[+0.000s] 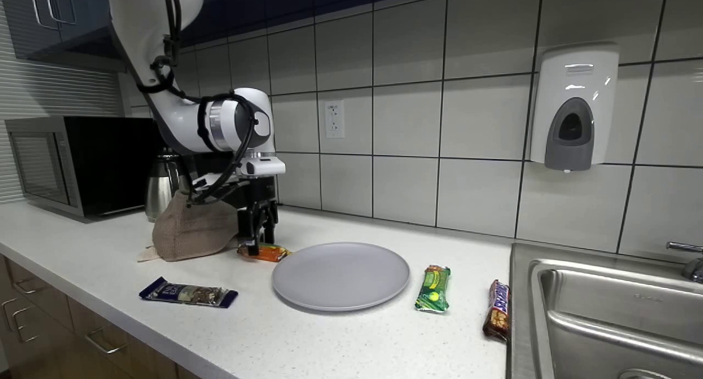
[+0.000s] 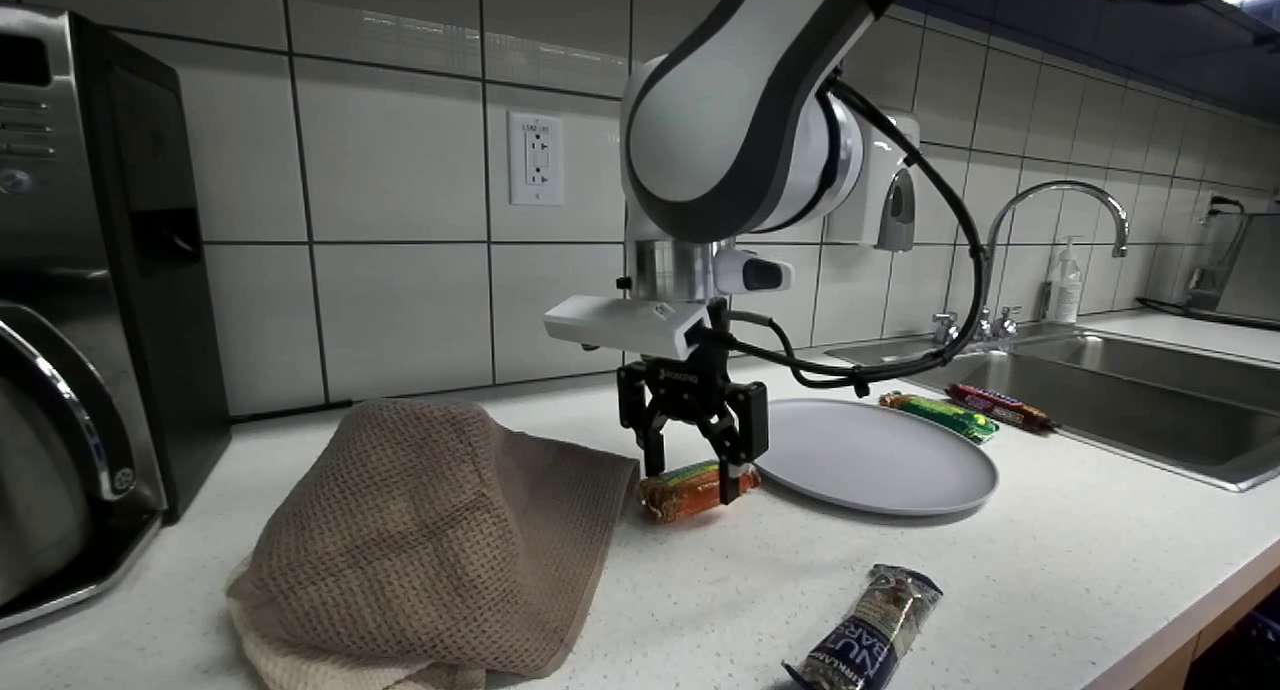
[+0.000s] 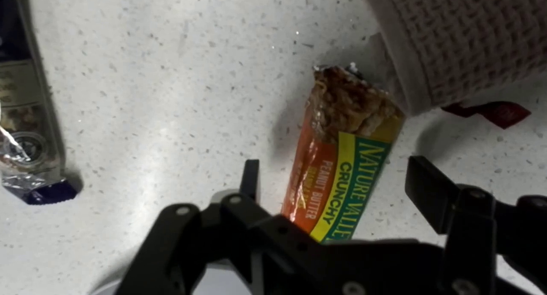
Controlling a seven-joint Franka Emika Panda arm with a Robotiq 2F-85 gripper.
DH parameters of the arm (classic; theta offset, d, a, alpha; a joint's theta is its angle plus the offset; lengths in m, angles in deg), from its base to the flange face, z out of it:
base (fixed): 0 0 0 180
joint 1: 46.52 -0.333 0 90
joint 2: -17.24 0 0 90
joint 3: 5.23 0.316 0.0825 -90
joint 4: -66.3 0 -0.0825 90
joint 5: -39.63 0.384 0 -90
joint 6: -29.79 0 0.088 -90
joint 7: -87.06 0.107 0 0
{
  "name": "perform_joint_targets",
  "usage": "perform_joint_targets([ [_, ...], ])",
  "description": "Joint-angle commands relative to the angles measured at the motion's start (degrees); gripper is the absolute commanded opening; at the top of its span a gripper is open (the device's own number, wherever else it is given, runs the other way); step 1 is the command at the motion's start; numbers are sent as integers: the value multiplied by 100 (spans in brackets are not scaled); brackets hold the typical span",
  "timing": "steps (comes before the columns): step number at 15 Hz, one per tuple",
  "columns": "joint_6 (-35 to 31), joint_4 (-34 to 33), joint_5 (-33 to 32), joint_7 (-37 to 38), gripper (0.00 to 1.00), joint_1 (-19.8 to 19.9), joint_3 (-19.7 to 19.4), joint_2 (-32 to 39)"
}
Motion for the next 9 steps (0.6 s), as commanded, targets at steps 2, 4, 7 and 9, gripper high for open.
perform_joint_targets([
  [2,-72,-52,89,112,49,-23,-27,36],
  [4,-78,-35,98,118,34,-23,-23,26],
  [7,-62,-14,93,149,16,-35,-18,-32],
  [9,-68,21,62,195,16,-63,-26,-141],
])
